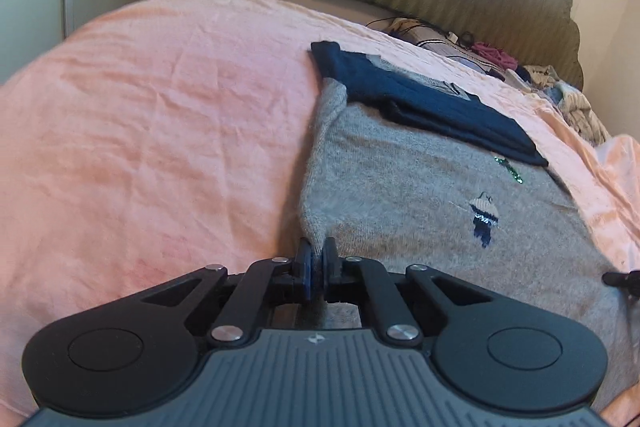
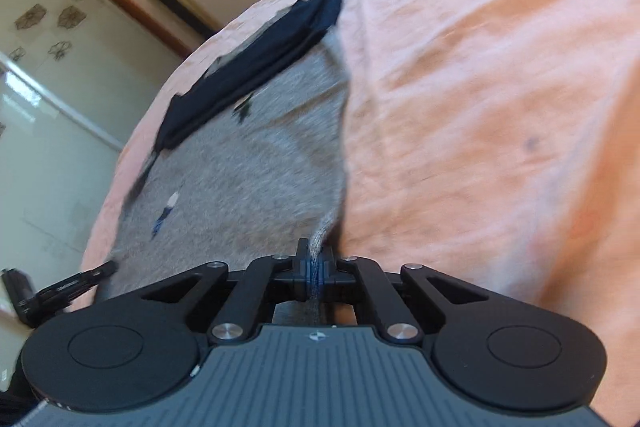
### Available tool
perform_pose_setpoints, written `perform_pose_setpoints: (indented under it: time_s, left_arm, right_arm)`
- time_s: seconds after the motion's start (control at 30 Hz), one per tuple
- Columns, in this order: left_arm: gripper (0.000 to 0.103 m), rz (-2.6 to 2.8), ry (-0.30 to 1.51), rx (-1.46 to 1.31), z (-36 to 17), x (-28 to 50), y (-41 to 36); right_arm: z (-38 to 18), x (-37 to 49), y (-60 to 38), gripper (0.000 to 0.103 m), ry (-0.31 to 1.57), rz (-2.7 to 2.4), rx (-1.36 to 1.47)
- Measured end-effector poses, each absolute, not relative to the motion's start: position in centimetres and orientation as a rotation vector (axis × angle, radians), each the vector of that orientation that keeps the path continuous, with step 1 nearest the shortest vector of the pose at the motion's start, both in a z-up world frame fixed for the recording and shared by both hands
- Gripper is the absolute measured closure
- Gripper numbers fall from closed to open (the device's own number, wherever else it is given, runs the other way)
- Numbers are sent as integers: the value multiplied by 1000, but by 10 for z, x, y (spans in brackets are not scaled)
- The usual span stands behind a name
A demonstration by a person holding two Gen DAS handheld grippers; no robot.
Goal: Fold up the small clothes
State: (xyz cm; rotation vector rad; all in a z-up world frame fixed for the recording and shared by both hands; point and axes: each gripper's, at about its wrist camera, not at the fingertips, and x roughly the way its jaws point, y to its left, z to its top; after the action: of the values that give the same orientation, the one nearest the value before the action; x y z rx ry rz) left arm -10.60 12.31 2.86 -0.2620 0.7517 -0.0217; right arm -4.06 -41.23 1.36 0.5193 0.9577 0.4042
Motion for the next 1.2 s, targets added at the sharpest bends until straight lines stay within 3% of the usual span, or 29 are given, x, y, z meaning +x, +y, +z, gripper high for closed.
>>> perform_pose_setpoints:
  time_s: [0.17,0.2,0.27,0.33,0.43,0.5,0.53,0.73,0.9,1.0,1.03,1.07,1.17,1.2]
  left_arm:
    - [91,-25,757,-294,17,-117,129]
    - [86,-40,768,-326,19,-122,131]
    - [54,-92,787,-412,20,-136,136]
    - [46,-121,791,-476,19,-154,138]
    - [49,-118,761,-472,16,-171,130]
    - [70,-76,738,-422,14,-171,121]
    - [98,-63,755,-408,12,-165,118]
    - [99,-144,720,-417,35,-169,121]
    - [97,-126,775,-428,11,-174,128]
    - [82,-162,803,-516,15,-182,138]
    - [67,-188,816,-545,15,-185,141]
    - [57,-221,826,-568,14,-189,142]
    - [57,-232,832,-553,14,-196,135]
    - [62,-221,828,-532,14,-196,131]
  right_arm:
    - [5,-50,-419,94,949,395,581]
    - [6,-53,-419,89,956,400,601]
    - [12,-64,-419,60,960,444,616]
    - [16,-77,-415,46,979,498,621]
    - [15,-94,-400,47,1015,547,586]
    - [12,-94,-394,66,1039,554,574]
    - [8,-90,-392,92,1070,543,559]
    - [31,-104,-413,94,1001,492,509]
    - [11,-113,-430,95,1026,437,593]
    - [15,-124,-428,73,1019,459,625]
    - [17,-127,-427,59,1022,484,633]
    - [19,-132,-424,53,1029,509,627]
    - [20,-138,-409,53,1073,540,572]
    - [20,-138,-406,55,1076,547,560]
